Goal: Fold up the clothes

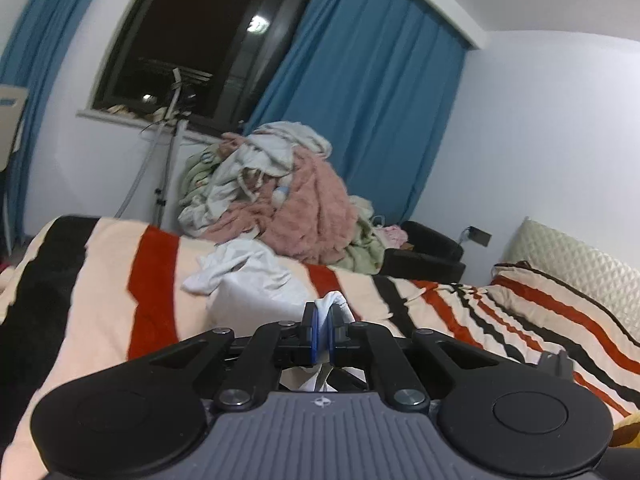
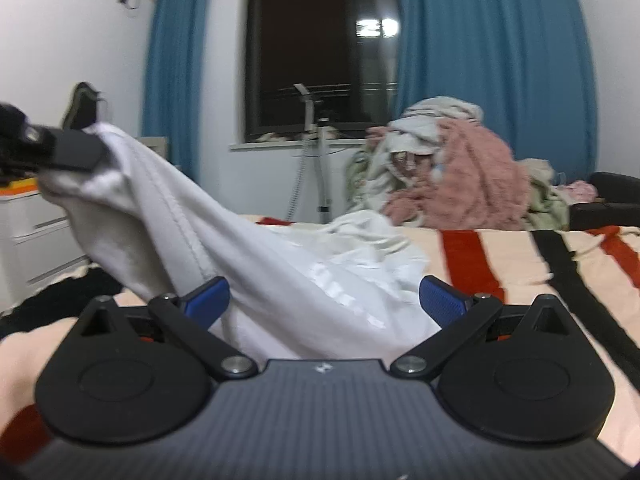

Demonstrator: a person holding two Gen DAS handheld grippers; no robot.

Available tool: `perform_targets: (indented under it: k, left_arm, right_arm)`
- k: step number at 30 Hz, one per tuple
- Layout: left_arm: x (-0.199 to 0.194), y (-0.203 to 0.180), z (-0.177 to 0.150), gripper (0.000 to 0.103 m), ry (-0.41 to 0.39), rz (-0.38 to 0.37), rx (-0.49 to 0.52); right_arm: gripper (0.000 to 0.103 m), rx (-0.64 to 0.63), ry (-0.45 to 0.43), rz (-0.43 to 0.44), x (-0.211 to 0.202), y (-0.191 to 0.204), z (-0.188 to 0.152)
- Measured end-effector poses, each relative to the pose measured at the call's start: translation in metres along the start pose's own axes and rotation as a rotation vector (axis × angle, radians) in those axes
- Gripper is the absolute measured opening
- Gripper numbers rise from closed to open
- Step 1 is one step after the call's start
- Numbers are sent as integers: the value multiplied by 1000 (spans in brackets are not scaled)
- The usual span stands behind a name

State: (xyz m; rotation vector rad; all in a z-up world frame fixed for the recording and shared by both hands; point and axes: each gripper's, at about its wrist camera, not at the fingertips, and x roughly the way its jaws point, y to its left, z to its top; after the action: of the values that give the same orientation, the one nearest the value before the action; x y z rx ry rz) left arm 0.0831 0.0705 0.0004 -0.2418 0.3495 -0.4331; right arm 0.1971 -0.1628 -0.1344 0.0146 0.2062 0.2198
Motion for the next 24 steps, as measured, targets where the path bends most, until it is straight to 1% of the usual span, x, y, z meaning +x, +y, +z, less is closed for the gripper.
perform_targets:
  k: [3,6,8,10,12,14,16,18,20,22,24]
  left_arm:
    - [-2,5,-4,5,15,29,-5]
    - [1,7,-4,5,27,16,-21]
    - [6,5,-6,5,32,23,-9]
    - [20,3,-8,5,52,43,-11]
    - [33,4,-11,5,80,57,-33]
    - [45,5,-14,5,105,68,-50]
    - [52,0,-17,5,106,52,-48]
    - [56,-5,-19,5,96,33,-51]
    - [55,-8,-19,5,75,20,-78]
    - [53,-8,-15,5,42,16,-89]
    - [50,-5,-12,5,14,19,-108]
  right_arm:
    - [103,-38,6,61,-12,21,1]
    - [103,-78,12,115,-22,41,2]
    - [103,-111,34,65,-13,47,-2]
    - [103,-89,65,9,-2,43,-7]
    - [103,6,81,-45,5,25,-8]
    - [103,130,93,-88,9,3,-6]
    - [103,257,94,-107,11,-23,-5]
    - [103,329,106,-112,14,-43,-5]
    - [103,329,134,-122,18,-46,-7]
    - [103,265,217,-125,27,-37,-12]
    - [103,243,267,-108,29,-28,-17]
